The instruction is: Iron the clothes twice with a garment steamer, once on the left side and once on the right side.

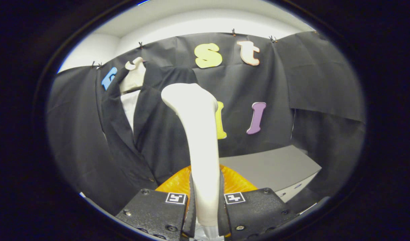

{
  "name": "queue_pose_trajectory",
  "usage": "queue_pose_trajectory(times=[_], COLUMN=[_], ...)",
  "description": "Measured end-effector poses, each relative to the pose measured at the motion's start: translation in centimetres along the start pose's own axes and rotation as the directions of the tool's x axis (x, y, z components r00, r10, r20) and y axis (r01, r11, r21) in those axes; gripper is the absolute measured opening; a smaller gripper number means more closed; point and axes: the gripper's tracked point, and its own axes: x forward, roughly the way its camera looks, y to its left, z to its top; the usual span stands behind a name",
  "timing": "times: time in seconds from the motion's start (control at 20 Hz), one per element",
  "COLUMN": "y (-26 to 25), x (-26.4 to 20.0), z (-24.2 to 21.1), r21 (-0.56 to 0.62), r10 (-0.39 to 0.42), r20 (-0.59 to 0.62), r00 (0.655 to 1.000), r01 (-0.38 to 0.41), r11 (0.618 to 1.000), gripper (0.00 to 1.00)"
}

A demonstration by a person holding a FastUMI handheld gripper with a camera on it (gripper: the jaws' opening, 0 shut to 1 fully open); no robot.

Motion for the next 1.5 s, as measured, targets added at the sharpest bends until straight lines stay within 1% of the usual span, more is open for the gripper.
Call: queue_pose_trajectory(times=[0.25,0.45,0.55,0.65,0.7,0.8,1.1,1.3,1.5], y=[2.9,4.4,5.0,4.9,5.1,5.6,6.0,5.5,5.3], x=[2.1,4.2,5.5,6.3,7.3,8.5,8.9,8.7,8.4], z=[2.0,3.2,3.5,3.4,3.0,2.0,0.0,-1.8,-3.8], r21=[-0.027,-0.053,-0.060,-0.077,-0.081,-0.087,-0.117,-0.126,-0.136], r10=[-0.002,-0.008,-0.028,-0.067,-0.084,-0.094,-0.113,-0.106,-0.082], r20=[0.091,0.167,0.195,0.214,0.215,0.204,0.191,0.179,0.156], r00=[0.996,0.986,0.980,0.975,0.973,0.974,0.975,0.978,0.984], r01=[0.004,0.018,0.041,0.085,0.104,0.113,0.137,0.130,0.104], r11=[1.000,0.998,0.997,0.993,0.991,0.990,0.984,0.983,0.985], gripper=[0.29,0.28,0.28,0.28,0.28,0.28,0.29,0.29,0.28])
